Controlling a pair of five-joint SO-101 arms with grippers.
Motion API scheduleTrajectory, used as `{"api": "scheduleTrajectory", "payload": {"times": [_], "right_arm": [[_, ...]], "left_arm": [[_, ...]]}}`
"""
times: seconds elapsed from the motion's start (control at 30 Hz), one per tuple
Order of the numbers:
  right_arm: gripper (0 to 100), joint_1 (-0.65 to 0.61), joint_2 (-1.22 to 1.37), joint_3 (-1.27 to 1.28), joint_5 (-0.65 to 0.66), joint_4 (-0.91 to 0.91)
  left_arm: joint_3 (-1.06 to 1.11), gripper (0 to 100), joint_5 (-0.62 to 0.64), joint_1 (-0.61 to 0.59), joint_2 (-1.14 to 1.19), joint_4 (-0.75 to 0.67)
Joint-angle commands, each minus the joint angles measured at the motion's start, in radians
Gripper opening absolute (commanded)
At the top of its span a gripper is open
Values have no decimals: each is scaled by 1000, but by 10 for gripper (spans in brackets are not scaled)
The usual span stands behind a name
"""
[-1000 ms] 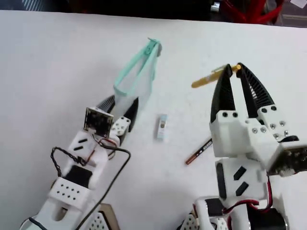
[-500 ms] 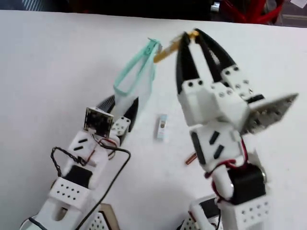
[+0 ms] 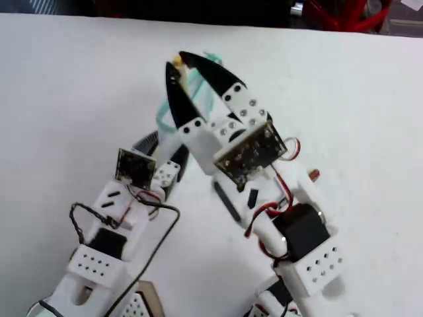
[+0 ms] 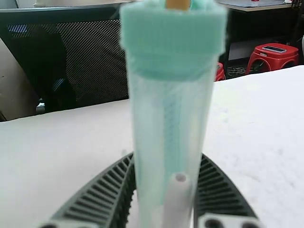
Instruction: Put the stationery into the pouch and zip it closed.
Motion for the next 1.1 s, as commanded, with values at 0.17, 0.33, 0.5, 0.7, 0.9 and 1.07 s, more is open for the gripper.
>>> {"api": "scheduleTrajectory", "payload": {"times": [0.17,0.33,0.5,0.7,0.9,1.07], "right_arm": [[18,-8,12,-37,9,65],[20,-10,12,-32,9,114],[21,-13,24,-31,9,166],[22,-8,113,-38,9,188],[126,-13,128,-40,-26,194],[151,-7,136,-120,-81,314]], "left_arm": [[-5,176,-9,8,-7,-18],[-5,176,-9,8,-7,-18],[-5,176,-9,8,-7,-18],[-5,176,-9,8,-7,-18],[-5,176,-9,7,-7,-18],[-5,176,-9,7,-7,-18]]}}
